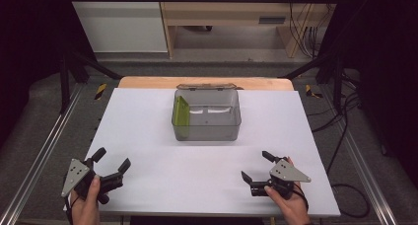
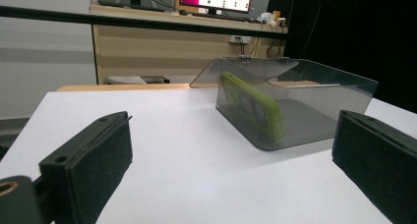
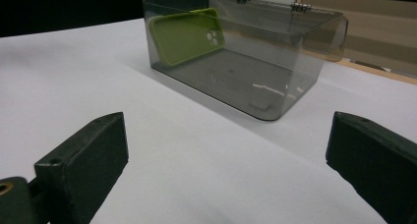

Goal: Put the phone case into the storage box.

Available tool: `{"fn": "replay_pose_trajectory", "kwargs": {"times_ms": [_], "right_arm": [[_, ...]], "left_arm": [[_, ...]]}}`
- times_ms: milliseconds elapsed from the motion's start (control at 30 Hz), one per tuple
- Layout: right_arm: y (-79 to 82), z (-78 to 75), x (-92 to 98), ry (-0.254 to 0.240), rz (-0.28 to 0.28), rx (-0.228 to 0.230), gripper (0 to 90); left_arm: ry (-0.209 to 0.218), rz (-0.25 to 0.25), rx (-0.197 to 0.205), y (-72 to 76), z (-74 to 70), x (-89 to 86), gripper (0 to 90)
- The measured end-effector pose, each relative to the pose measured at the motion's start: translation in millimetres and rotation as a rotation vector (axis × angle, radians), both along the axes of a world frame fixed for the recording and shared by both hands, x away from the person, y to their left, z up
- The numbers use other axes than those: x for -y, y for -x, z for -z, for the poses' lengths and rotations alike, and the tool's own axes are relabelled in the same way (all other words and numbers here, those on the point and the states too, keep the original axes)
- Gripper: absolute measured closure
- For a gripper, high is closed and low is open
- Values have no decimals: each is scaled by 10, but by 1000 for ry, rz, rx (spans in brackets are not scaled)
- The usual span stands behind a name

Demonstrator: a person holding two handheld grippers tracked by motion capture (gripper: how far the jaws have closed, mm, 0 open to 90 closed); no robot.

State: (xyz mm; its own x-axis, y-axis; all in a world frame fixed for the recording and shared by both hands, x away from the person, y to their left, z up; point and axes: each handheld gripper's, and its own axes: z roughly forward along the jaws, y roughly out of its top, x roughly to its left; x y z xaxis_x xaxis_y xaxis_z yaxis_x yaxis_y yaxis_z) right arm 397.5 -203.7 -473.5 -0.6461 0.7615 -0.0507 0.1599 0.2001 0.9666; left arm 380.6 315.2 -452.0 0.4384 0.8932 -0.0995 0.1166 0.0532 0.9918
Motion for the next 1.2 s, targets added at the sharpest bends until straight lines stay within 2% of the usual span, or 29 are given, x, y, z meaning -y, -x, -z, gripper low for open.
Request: {"fn": "replay_pose_trajectory", "kwargs": {"times_ms": [400, 700, 1033, 1200], "right_arm": [[3, 0, 13, 2, -4, 12, 26], [24, -26, 78, -7, 4, 35, 31], [60, -55, 167, 16, 10, 73, 35], [65, -62, 242, 13, 22, 80, 36]], "left_arm": [[-13, 29, 4, 68, 62, 49, 14], [-51, 71, 18, 145, 82, 155, 13], [-89, 103, 35, 212, 95, 265, 13], [-83, 106, 40, 243, 100, 309, 13]]}}
